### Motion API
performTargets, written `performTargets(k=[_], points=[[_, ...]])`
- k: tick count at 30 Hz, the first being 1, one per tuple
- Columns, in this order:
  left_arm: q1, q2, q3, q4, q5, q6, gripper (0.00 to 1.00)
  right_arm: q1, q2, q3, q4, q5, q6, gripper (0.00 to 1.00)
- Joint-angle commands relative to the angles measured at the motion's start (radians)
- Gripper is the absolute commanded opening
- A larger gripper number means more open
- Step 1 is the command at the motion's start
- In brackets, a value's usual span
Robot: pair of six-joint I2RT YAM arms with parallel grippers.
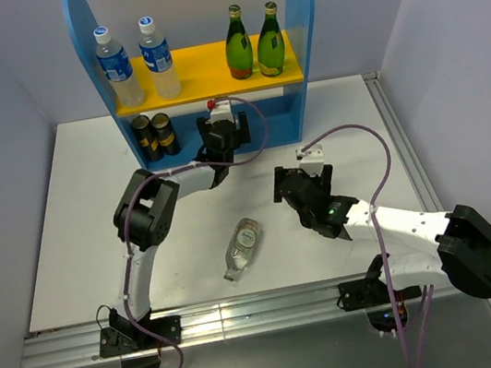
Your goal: Place and organize the beverage onto the shelf
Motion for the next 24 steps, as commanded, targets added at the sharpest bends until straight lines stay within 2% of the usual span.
performTargets(k=[1, 5, 9, 18, 20, 24], points=[[-0.008, -0.152, -0.052, 0.093, 0.000, 0.001, 0.99, -0.003, 0.006, 0.048, 0.019, 0.015, -0.001, 1.00], [-0.017, -0.247, -0.129, 0.077, -0.002, 0.015, 0.99, -0.003, 0.009, 0.053, 0.019, 0.024, -0.003, 1.00], [-0.040, -0.391, -0.170, -0.067, 0.001, 0.003, 0.99, -0.003, -0.002, 0.047, 0.019, 0.030, -0.003, 1.00], [-0.101, -0.730, -0.374, -0.274, -0.004, -0.045, 0.99, 0.040, -0.055, 0.031, 0.046, 0.051, -0.035, 0.99], [-0.107, -0.814, -0.422, -0.319, 0.001, -0.084, 0.99, 0.075, -0.065, 0.066, -0.022, 0.032, -0.072, 0.99], [-0.130, -0.959, -0.519, -0.400, -0.016, -0.117, 0.99, 0.160, -0.014, 0.313, -0.278, -0.137, -0.110, 1.00]])
